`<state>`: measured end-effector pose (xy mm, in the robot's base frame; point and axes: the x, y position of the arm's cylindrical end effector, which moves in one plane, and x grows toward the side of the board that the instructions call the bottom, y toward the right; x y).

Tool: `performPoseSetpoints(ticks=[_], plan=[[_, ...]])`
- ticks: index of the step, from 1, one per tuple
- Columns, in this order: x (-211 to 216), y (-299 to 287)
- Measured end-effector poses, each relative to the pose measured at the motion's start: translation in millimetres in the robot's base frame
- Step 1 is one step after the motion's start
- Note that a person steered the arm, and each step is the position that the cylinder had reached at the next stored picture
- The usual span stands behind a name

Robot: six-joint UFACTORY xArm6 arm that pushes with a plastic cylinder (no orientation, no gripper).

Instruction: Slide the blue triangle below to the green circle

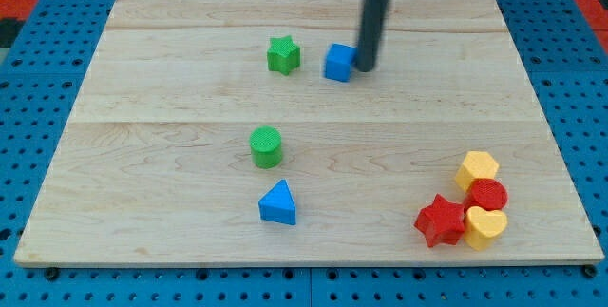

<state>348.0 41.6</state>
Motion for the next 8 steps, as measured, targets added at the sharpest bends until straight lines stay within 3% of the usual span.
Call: performPoseSetpoints(ticks=[1,2,4,7,8], plan=[[1,-8],[49,36],[164,0],[184,-38],[191,-17]])
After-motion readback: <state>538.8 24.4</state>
